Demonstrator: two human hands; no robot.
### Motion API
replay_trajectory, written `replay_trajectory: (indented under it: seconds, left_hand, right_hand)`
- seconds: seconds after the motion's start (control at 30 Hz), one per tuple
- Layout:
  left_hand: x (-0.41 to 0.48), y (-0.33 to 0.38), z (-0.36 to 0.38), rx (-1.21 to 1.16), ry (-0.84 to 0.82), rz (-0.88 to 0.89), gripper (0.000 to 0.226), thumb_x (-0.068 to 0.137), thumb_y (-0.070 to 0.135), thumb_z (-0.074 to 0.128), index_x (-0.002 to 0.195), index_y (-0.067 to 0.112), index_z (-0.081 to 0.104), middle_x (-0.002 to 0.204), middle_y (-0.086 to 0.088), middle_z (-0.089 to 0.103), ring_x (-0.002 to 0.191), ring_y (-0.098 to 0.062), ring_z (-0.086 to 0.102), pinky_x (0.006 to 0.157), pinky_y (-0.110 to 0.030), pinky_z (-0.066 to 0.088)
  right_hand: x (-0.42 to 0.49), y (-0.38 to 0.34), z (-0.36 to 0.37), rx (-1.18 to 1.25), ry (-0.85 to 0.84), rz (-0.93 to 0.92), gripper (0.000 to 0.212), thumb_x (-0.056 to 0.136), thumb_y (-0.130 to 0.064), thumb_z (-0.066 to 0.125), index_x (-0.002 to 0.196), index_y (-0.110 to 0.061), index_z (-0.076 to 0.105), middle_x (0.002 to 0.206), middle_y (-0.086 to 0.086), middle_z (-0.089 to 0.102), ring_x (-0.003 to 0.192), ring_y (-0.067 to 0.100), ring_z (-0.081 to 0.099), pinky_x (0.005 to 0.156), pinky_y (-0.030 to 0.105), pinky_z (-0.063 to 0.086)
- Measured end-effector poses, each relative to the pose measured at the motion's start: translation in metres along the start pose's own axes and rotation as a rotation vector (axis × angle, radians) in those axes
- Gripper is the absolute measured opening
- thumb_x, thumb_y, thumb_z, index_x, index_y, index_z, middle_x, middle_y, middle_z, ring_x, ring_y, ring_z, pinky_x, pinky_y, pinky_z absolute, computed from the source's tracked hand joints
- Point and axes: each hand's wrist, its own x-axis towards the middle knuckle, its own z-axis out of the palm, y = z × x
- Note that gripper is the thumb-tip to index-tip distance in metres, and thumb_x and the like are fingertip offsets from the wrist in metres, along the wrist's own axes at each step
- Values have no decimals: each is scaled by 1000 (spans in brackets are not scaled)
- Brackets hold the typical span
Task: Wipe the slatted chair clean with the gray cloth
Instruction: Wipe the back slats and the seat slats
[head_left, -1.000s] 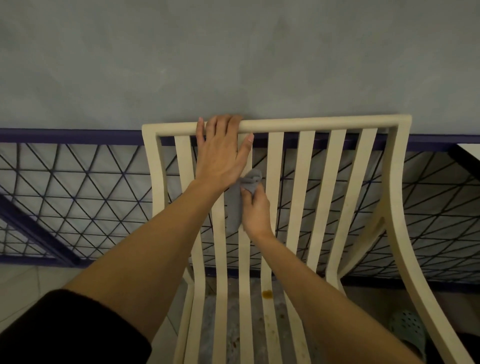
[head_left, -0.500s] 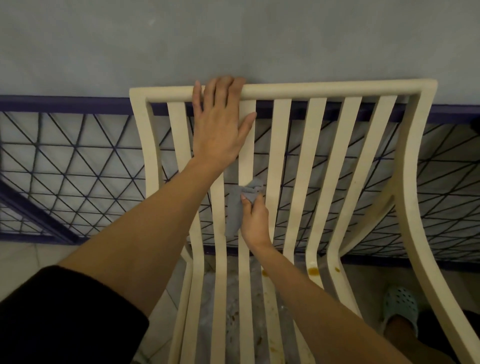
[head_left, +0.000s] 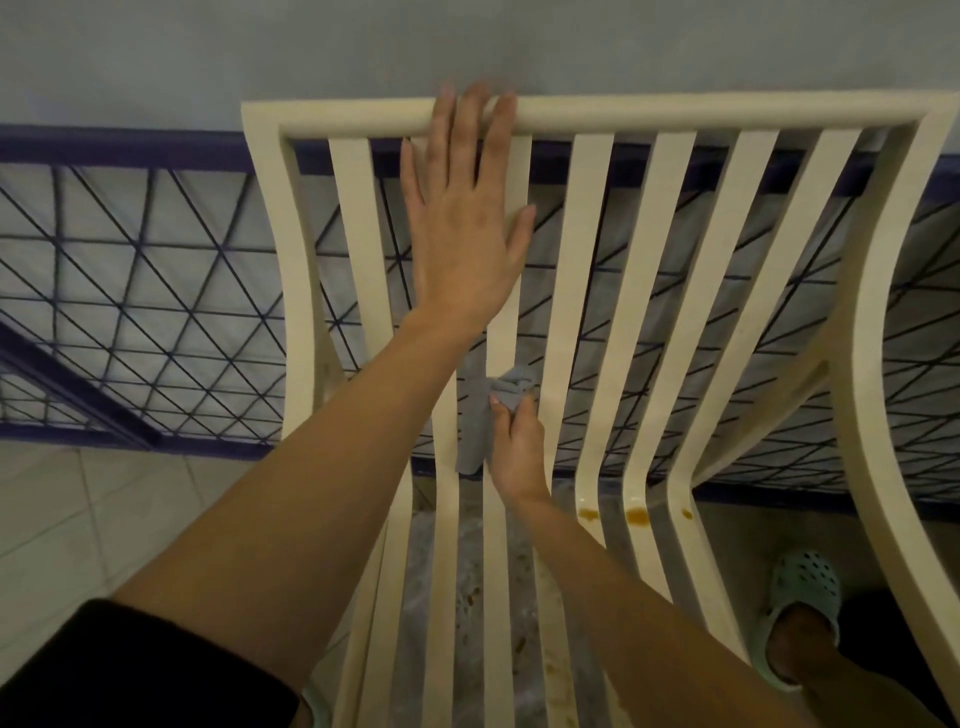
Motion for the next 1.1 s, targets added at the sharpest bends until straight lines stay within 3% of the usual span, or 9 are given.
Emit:
replay_trajectory:
  seconds: [0.07,0.23,0.37,0.53,0.63,0.7,0.77,0.93,1.1]
  left_hand:
    - [0,3,0,-12,8,-26,74,90,43,52,153,19,21,160,-5,21,149,-27,13,118,-52,14]
    - [2,5,-4,-64,20,-53,72,87,37,59,150,20,29,158,-4,26,148,-26,16,118,-51,17]
    - [2,7,-4,-104,41,-58,68,85,34,60,147,19,34,156,-5,30,147,-26,19,117,-52,20]
    - [3,7,-6,-113,42,-77,68,83,33,60,145,20,36,155,-4,31,146,-25,19,116,-51,21]
    - [3,9,-7,-121,22,-92,68,81,34,60,144,22,37,154,-3,32,146,-25,20,115,-51,23]
    - [5,9,-8,-109,15,-96,69,79,34,60,143,22,38,152,-2,33,145,-24,21,113,-51,25]
    - [8,11,-10,-105,10,-99,69,76,34,60,142,23,39,151,-2,34,144,-24,22,111,-51,28]
    - [13,10,-18,-110,-21,-104,69,73,33,64,137,26,41,146,-2,37,140,-25,26,105,-48,33]
    - [23,14,-34,-9,-115,-96,67,75,33,65,137,24,40,140,-4,40,133,-26,33,97,-45,36]
  right_hand:
    - [-4,5,1,-13,2,23,24,103,-15,40,121,-1,49,103,3,60,85,-8,58,77,8,48]
    - [-21,32,5,-121,15,44,11,102,-18,43,110,-14,50,105,13,60,99,24,60,94,48,50]
    - [-28,34,6,-171,26,60,11,103,-23,42,111,-28,48,109,8,59,103,19,59,97,41,49]
    - [-35,42,5,-207,-33,52,13,103,-22,42,115,-19,45,106,1,56,98,14,57,93,31,47]
    - [-35,51,7,-369,-5,57,7,101,-24,42,103,-31,43,94,-5,48,85,-2,48,77,7,38]
    - [-28,46,9,-462,-6,16,22,103,-22,39,85,-36,39,78,-11,43,75,-3,47,76,10,37]
    - [-23,44,7,-273,86,49,27,105,-18,33,80,-21,45,74,-4,43,71,5,41,74,17,38]
    - [-18,-7,-23,-235,-57,28,23,103,-22,42,120,-14,54,105,-1,61,96,10,58,85,21,46]
    - [-4,-99,-65,40,-43,-50,16,102,-24,46,108,-21,61,98,-1,69,89,5,67,69,15,53]
